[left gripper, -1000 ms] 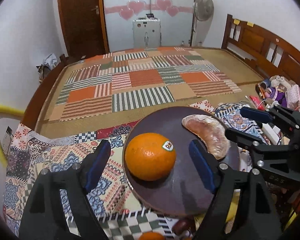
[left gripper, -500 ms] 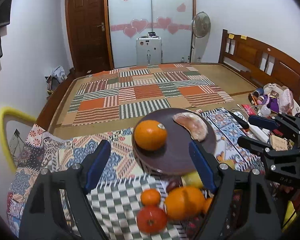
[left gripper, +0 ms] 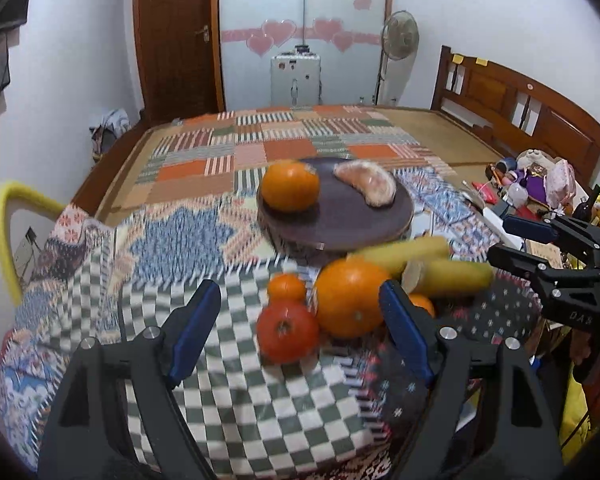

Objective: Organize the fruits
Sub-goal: 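Grasp the red tomato with the left tool while the right tool grasps the pale gourd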

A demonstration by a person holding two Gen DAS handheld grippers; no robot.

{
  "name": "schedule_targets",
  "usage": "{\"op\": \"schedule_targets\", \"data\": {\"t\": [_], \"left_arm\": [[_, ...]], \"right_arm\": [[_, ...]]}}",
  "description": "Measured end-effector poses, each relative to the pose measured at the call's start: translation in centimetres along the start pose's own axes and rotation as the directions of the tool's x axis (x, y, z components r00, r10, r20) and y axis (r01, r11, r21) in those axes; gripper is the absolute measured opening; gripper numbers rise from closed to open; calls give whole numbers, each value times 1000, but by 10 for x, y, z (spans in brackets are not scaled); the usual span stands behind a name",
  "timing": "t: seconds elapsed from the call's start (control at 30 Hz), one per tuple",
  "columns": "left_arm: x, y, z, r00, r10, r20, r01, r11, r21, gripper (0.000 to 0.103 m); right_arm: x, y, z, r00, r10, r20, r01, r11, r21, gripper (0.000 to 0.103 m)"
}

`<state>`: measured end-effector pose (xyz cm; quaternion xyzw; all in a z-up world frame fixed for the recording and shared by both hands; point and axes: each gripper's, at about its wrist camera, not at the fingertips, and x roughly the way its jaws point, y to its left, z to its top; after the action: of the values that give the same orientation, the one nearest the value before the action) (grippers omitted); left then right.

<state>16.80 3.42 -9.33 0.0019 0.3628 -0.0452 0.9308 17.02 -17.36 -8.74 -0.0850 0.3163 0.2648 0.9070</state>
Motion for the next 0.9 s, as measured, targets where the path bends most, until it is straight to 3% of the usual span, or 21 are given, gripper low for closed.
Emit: {"op": "schedule_targets", "data": {"t": [0.23,0.47,0.67,0.9], "left_arm": [[14,7,-34,998,16,-54,-16,1000,-1,82],[35,13,-45,996,13,-87,-14,1000,-16,81],[43,12,-43,996,-12,-86,10,1000,-26,68],[46,8,-41,997,-28,-71,26,999,-25,56]], "right_arm": [[19,4,-19,998,16,-61,-18,1000,-23,50],[29,6,-17,997,3,-81,-9,997,-83,58],[38,8,-18,993,17,-114,-31,992,-121,69],[36,11,-19,992,3,-126,-26,984,-178,63]]}}
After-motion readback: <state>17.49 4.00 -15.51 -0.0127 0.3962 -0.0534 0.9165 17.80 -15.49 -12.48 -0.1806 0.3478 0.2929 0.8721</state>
